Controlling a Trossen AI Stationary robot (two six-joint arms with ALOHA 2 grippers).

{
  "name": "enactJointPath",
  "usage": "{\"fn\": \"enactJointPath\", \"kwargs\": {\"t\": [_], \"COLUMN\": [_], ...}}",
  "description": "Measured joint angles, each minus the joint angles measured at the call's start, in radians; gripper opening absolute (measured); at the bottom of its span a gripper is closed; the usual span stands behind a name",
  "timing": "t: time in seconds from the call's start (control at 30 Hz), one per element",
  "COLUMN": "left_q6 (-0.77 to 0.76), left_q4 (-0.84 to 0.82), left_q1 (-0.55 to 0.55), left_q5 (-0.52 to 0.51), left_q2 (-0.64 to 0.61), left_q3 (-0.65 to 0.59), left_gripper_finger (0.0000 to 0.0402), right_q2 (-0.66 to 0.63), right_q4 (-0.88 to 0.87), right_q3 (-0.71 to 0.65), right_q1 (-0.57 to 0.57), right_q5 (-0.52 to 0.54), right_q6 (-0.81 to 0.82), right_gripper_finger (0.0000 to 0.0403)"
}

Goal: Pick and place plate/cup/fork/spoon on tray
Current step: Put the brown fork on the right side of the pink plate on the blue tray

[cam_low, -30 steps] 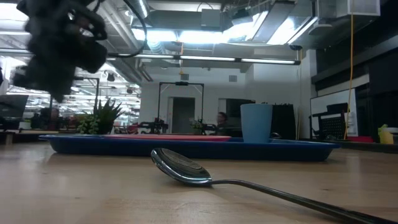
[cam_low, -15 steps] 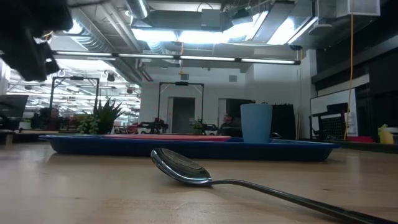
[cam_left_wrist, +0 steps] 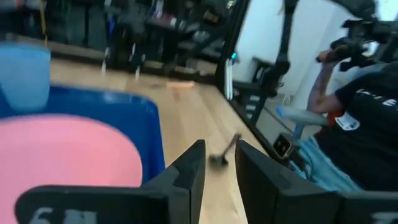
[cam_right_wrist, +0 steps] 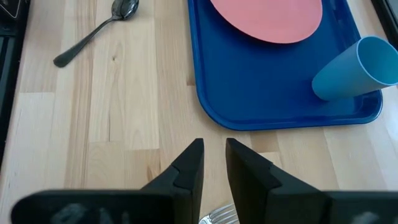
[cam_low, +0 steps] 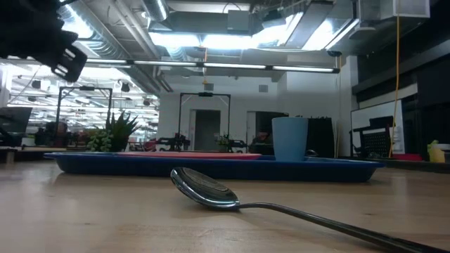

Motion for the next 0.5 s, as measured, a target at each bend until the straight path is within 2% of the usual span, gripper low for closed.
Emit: {"fn": "enactJointPath", "kwargs": {"t": [0.23,0.5], "left_q6": [0.138,0.134], "left_q4": [-0.002,-0.041], "left_q1": [0.139,0.307], "left_q5": [0.152,0.345], "left_q2": [-0.128,-0.188], "left_q3": [-0.028,-0.042], "left_gripper_finger": [0.008,0.008], "right_q2": [0.0,0.0], "right_q4": [0.0,0.002], "right_q3": [0.0,0.0], "right_q1": [0.0,0.0], "right_q5": [0.0,0.022], "right_q6": [0.0,0.004], "right_gripper_finger": [0.0073,0.0073]}}
